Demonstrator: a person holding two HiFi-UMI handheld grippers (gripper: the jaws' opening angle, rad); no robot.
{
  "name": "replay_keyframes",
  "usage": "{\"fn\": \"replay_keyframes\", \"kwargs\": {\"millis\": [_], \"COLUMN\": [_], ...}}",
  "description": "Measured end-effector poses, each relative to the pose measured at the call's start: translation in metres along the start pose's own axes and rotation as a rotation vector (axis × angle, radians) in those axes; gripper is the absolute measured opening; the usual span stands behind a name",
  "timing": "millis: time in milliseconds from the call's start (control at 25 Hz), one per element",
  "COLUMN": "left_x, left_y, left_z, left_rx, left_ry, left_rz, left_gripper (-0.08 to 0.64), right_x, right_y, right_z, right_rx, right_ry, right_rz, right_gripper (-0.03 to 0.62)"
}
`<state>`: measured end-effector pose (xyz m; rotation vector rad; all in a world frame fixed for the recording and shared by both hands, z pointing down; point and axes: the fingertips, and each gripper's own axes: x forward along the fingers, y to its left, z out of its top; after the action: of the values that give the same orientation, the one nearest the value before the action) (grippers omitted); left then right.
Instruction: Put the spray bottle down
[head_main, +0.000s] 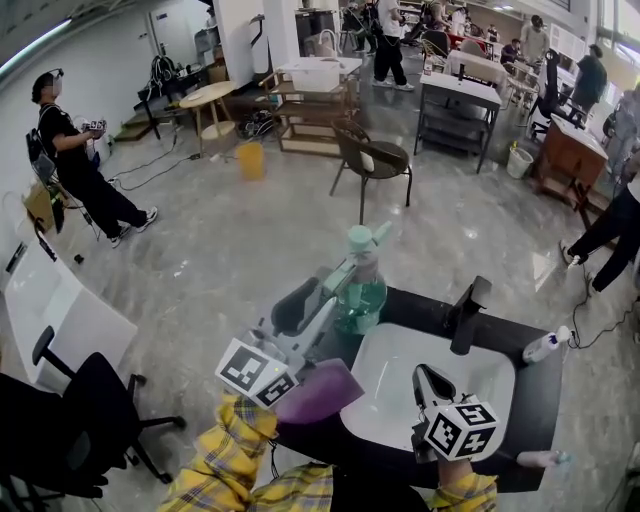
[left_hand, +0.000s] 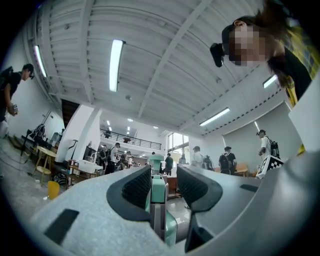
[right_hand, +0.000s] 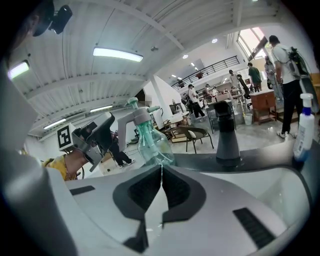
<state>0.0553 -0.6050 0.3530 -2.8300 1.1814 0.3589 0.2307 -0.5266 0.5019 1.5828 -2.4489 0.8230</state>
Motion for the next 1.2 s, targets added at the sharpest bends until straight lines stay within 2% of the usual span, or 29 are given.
{"fn": "replay_keyframes", "kwargs": {"millis": [320,520,720,840,1000,1200], "left_x": [-0.052,-0.080,-0.096,-0.100,-0.102,-0.112], "left_y": [-0.004,-0.029,-0.068,-0.093,-0.123,-0.158], "left_z": [-0.008,-0.029,-0.055,-0.066,-0.068,-0.071], "left_rx": [-0.060,-0.090,-0.155,-0.142,-0.153,-0.148], "left_ry": [0.020,0.095,0.187,0.244,0.279,0.322], "left_rz": [0.002,-0.040,-0.127,-0.201,-0.286,-0.387], "left_gripper": [0.143,0.143,0.143,0.143,0.137,0.061], "right_x": [-0.010,-0.022,-0.036,-0.042,-0.050,-0.065], "right_y": [0.033,0.047,0.060,0.069,0.079,0.089], "right_z": [-0.022,-0.033,-0.043,-0.052,-0.059,-0.066], "right_rx": [-0.002,0.005,0.011,0.012,0.011,0.015], "right_ry": [0.003,0.000,-0.011,-0.008,-0.015,-0.028], "right_rz": [-0.007,-0.021,-0.046,-0.048,-0.054,-0.076], "right_gripper": [0.008,0.008,0.008,0.008,0.008,0.008]}}
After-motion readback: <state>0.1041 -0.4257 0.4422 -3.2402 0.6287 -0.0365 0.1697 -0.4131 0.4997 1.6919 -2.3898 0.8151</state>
